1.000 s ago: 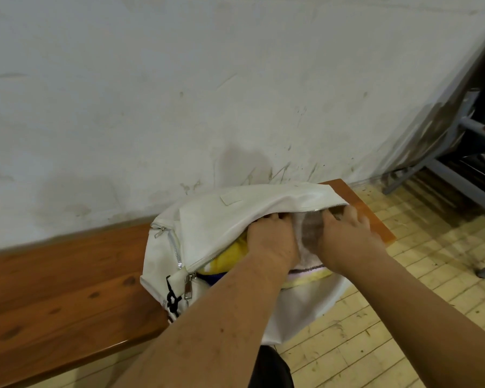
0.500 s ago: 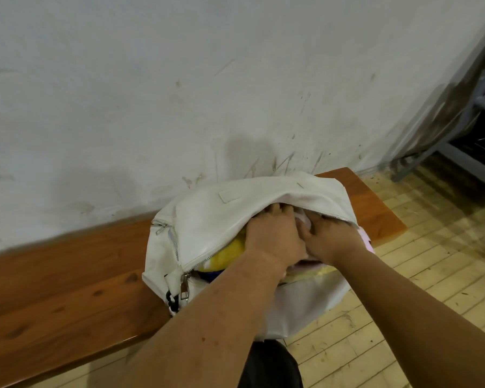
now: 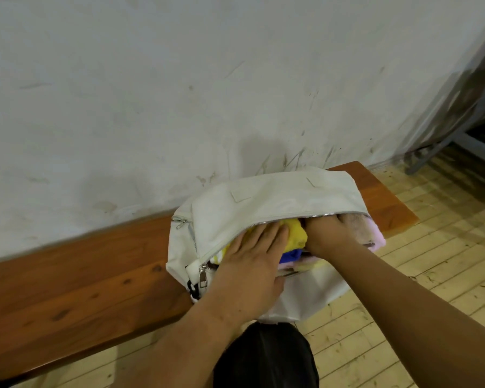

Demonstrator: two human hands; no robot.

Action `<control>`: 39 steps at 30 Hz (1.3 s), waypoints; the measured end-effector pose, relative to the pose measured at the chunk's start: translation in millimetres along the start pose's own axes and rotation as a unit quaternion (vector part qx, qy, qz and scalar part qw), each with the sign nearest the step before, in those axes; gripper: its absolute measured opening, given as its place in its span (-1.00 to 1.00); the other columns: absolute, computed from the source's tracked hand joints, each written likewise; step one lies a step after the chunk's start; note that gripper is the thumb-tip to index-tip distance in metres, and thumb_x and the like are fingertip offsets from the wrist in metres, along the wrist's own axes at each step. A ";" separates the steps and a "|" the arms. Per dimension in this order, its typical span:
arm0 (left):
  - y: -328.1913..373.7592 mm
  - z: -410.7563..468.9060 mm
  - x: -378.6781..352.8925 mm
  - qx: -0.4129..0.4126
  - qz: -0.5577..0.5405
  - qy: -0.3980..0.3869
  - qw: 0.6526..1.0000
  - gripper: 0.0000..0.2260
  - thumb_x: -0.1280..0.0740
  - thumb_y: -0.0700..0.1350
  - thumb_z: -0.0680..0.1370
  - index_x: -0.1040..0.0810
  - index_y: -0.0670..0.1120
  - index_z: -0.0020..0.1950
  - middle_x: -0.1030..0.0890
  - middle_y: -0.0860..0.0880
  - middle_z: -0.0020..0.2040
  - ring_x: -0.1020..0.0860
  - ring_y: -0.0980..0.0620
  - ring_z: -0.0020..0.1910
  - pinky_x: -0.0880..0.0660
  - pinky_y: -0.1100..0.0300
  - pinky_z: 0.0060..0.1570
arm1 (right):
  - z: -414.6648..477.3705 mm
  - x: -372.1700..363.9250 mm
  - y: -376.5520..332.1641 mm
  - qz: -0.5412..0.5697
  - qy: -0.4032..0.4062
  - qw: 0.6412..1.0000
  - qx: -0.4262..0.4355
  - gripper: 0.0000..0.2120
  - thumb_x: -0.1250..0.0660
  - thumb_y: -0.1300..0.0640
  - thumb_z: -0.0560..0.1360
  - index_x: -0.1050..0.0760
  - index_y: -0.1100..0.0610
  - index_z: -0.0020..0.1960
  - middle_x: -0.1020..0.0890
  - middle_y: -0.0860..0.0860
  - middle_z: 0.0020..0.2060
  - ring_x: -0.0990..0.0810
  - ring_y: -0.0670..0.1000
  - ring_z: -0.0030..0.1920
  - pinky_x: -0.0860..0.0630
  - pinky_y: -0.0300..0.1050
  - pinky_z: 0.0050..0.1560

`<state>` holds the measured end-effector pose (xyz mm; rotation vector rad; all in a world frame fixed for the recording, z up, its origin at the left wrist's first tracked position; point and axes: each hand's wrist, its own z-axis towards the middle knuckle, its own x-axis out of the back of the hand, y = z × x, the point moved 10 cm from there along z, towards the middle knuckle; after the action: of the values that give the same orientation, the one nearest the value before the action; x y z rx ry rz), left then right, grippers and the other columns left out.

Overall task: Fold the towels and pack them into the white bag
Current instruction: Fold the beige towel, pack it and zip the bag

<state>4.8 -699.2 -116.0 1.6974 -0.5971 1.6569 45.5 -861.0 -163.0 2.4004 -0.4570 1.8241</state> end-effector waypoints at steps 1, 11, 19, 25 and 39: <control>-0.2 -5.5 2.0 -0.012 -0.020 -0.003 1.000 -0.32 -0.11 0.17 0.52 -0.15 -0.02 0.63 -0.18 0.04 0.62 -0.10 0.07 0.61 0.02 0.05 0.59 | -8.7 9.2 -3.8 0.059 0.030 0.998 0.005 -0.57 -0.25 -0.02 0.60 -0.45 0.12 0.42 -0.51 0.17 0.38 -0.43 0.25 0.40 -0.35 0.14 0.39; -23.6 -69.6 17.0 0.041 -0.104 0.017 0.994 -0.34 -0.16 0.11 0.67 0.15 0.10 0.65 0.14 0.15 0.64 0.18 0.17 0.60 0.24 0.24 0.51 | -73.1 6.8 -56.8 0.114 0.138 0.977 0.120 -0.54 0.13 -0.08 0.66 -0.36 0.09 0.36 -0.41 0.05 0.38 -0.31 0.08 0.45 -0.40 0.13 0.36; -105.8 -126.4 35.9 0.271 -0.338 0.150 0.889 -0.74 -0.41 0.01 0.56 -0.51 0.15 0.23 -0.52 0.27 0.06 -0.54 0.32 0.04 -0.53 0.36 -0.07 | -144.7 35.7 -92.0 0.236 0.271 0.921 0.154 -0.82 -0.40 0.11 0.56 -0.62 0.04 0.15 -0.55 -0.06 0.12 -0.51 -0.11 0.12 -0.38 -0.32 0.20; -114.9 -124.8 18.2 0.330 -0.327 0.097 0.880 -0.73 -0.46 0.12 0.51 -0.46 0.12 0.10 -0.55 0.14 -0.08 -0.57 0.18 -0.17 -0.50 0.34 -0.30 | -144.6 0.3 -146.2 0.365 0.145 0.912 0.115 -0.87 -0.40 0.08 0.58 -0.64 -0.02 0.12 -0.63 -0.20 -0.15 -0.59 -0.22 -0.18 -0.44 -0.44 -0.14; -117.4 -127.7 8.2 0.324 -0.292 0.110 0.893 -0.88 -0.37 0.02 0.55 -0.55 0.10 -0.19 -0.61 0.17 -0.30 -0.58 0.18 -0.30 -0.58 0.06 -0.27 | -133.7 0.8 -180.1 0.238 0.092 0.956 0.146 -0.76 -0.26 0.09 0.61 -0.44 0.01 0.28 -0.59 -0.09 -0.10 -0.56 -0.06 -0.09 -0.55 -0.10 -0.05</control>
<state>5.4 -526.2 -131.4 1.8290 0.6067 1.6300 -25.8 -656.3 -105.4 2.4140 -0.8616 2.4457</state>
